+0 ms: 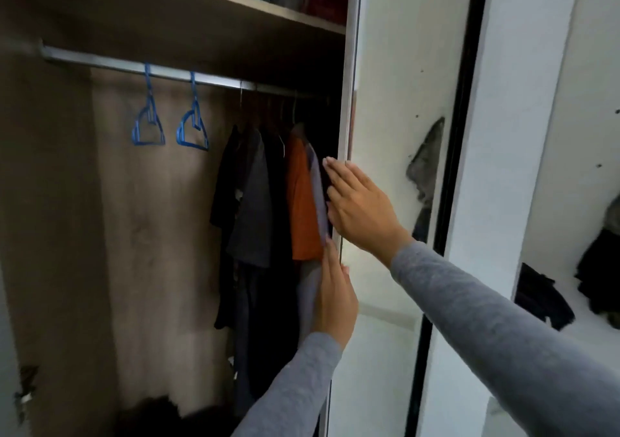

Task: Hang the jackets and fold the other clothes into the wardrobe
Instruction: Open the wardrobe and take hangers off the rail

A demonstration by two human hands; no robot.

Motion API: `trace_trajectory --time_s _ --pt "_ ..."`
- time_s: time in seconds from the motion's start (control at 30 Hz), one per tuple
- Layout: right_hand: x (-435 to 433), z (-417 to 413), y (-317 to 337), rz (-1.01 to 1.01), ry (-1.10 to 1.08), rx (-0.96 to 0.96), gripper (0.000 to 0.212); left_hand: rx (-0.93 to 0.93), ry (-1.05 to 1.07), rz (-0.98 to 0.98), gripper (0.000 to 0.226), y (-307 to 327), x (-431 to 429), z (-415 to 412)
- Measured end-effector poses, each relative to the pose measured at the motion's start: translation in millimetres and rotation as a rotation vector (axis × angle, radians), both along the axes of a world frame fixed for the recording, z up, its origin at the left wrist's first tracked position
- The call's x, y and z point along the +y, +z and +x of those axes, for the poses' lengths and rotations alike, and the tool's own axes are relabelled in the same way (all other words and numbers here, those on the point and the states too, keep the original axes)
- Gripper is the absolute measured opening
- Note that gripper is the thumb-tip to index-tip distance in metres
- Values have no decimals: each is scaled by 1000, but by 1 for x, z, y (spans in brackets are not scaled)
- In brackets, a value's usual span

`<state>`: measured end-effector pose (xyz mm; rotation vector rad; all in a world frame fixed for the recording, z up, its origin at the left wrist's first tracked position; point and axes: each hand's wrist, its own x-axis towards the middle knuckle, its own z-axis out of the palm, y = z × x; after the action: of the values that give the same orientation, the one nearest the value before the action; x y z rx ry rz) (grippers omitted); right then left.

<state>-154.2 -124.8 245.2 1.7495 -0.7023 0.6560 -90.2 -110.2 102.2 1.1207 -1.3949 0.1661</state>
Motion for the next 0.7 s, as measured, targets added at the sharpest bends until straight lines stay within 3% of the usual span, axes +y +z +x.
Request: trace_trajectory --time_s 0.07,0.17,0.47,0.7 --pt "21 -26 -9 32 -30 -23 44 -30 -61 -47 47 -7 21 -22" --pt "56 -69 -17 72 -96 -65 54 -123 -226 -8 55 -9 55 -55" --pt "126 -173 -23 227 -227 -181 60 -468 -288 112 63 0 104 -138" --pt "149 -244 -16 280 -415 -111 70 -467 -464 58 59 8 106 -204"
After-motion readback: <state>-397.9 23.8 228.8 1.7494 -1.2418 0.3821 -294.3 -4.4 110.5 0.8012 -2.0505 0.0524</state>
